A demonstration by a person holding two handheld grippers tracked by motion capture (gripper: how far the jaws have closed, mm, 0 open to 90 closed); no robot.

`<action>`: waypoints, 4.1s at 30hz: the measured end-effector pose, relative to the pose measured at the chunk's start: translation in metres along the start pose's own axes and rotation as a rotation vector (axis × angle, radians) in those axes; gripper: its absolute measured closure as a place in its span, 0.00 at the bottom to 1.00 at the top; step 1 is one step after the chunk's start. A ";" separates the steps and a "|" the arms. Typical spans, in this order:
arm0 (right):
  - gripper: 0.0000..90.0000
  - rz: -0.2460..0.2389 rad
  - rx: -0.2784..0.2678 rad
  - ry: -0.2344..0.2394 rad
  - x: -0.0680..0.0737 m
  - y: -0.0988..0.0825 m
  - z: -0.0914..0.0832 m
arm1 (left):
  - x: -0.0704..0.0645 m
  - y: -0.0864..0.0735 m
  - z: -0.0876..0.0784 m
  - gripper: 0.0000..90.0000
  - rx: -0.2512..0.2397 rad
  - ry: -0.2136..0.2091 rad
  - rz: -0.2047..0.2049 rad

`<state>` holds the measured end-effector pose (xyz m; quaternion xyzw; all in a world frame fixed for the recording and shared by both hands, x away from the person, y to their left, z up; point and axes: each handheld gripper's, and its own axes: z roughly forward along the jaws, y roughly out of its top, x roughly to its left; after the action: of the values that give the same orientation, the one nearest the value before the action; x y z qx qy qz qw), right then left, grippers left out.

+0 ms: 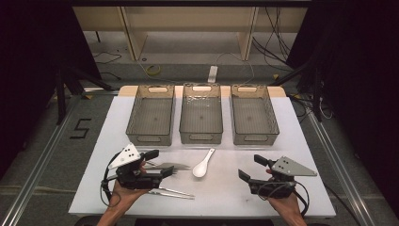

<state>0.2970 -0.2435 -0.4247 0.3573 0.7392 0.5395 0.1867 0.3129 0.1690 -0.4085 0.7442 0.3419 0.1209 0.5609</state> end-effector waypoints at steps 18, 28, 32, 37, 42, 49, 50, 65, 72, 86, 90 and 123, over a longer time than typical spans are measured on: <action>0.24 0.006 -0.004 0.005 -0.001 0.000 0.001 | 0.009 0.007 0.007 0.19 0.105 -0.002 0.011; 0.24 0.021 0.005 0.010 -0.002 0.000 0.002 | 0.015 0.012 0.018 0.19 0.270 -0.013 0.043; 0.24 0.022 0.012 0.014 -0.003 0.000 0.003 | 0.016 0.016 0.022 0.19 0.356 -0.009 0.084; 0.24 0.018 0.020 0.018 -0.002 0.000 0.004 | 0.021 0.021 0.030 0.20 0.472 -0.008 0.130; 0.24 0.019 0.025 0.018 -0.002 0.000 0.004 | 0.024 0.031 0.036 0.21 0.521 0.008 0.161; 0.24 0.016 0.034 0.027 -0.001 0.000 0.006 | 0.029 0.031 0.034 0.24 0.615 0.029 0.188; 0.24 0.014 0.036 0.027 -0.001 0.000 0.006 | 0.030 0.028 0.032 0.25 0.666 0.014 0.208; 0.25 -0.002 0.068 0.033 0.002 0.000 0.008 | 0.030 0.008 0.028 0.40 0.928 -0.014 0.291; 0.24 -0.008 0.077 0.030 0.002 0.000 0.009 | 0.024 -0.014 0.037 0.51 1.036 -0.066 0.379; 0.25 -0.012 0.083 0.034 0.003 0.000 0.009 | 0.020 -0.027 0.042 0.70 1.081 -0.114 0.429; 0.25 -0.011 0.084 0.035 0.003 0.001 0.009 | 0.021 -0.030 0.044 0.73 1.092 -0.104 0.444; 0.25 -0.024 0.122 0.057 0.005 0.000 0.013 | 0.016 -0.035 0.047 0.93 1.139 -0.145 0.520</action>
<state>0.3022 -0.2315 -0.4290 0.3438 0.7798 0.5013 0.1499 0.3384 0.1485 -0.4598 0.9913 0.1216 0.0016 0.0507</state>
